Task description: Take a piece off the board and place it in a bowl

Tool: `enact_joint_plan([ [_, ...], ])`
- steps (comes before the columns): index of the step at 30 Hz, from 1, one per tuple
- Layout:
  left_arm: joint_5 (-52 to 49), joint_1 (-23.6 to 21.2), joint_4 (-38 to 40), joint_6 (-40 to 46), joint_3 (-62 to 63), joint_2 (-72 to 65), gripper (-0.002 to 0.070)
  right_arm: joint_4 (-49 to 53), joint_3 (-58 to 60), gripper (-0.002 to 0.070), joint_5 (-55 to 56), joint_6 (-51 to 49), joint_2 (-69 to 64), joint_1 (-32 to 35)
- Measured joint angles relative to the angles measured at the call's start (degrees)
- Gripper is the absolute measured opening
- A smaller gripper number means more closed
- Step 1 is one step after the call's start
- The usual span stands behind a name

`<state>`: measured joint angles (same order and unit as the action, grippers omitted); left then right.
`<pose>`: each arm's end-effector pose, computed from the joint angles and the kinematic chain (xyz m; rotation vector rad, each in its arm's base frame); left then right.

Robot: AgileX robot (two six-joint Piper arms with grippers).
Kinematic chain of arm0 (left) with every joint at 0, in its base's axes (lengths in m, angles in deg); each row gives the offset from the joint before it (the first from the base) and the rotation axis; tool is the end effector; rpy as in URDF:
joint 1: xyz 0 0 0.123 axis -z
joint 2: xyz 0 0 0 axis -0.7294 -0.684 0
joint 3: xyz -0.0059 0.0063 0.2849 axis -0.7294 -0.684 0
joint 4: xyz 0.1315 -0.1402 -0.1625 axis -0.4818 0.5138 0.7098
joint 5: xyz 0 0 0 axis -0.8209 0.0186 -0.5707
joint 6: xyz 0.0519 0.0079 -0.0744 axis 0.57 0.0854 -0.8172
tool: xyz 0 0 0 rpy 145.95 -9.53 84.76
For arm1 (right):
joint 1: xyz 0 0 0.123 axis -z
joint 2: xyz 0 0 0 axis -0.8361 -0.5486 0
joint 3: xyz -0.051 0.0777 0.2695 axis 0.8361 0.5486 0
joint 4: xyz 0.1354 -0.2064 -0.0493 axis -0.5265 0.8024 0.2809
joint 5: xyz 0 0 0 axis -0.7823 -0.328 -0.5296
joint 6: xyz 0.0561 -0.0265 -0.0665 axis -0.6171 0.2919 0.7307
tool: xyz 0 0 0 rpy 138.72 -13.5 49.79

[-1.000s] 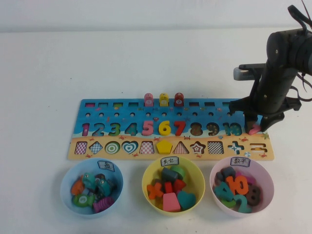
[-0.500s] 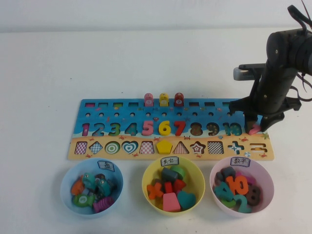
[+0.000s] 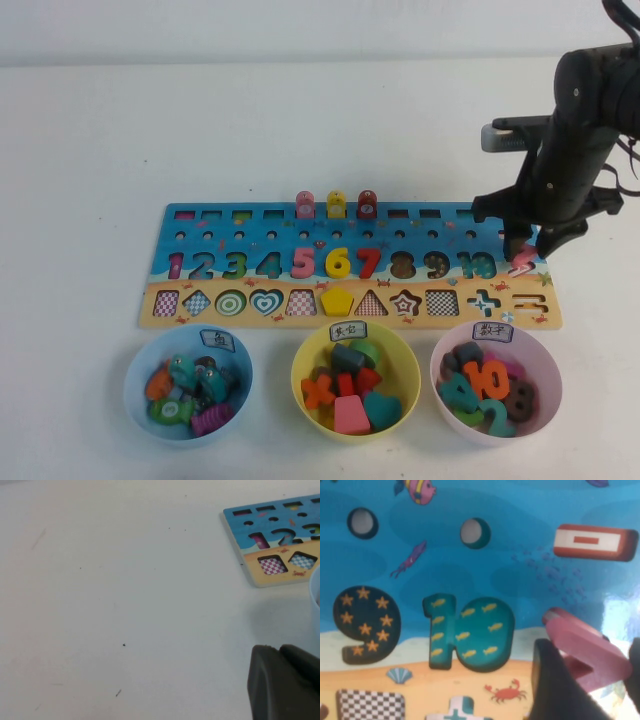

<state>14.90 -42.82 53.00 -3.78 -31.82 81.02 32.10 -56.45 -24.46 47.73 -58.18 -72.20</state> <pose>0.0528 -0.0031 0.1716 0.1566 1.8601 0.0293 0.4205 0.1184 0.1972 -0.0940 3.0195 0.0783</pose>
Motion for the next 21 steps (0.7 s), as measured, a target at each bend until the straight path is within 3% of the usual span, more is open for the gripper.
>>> enact_joint_plan([
  [10, 0.0, 0.0, 0.0, 0.0, 0.0, 0.0, -0.0004, -0.14, 0.0, 0.0262, -1.19, 1.54, 2.02, 0.0],
  [21, 0.0, 0.0, 0.0, 0.0, 0.0, 0.0, -0.0005, -10.16, 0.57, 0.0261, -5.33, 14.57, 11.68, -1.25],
])
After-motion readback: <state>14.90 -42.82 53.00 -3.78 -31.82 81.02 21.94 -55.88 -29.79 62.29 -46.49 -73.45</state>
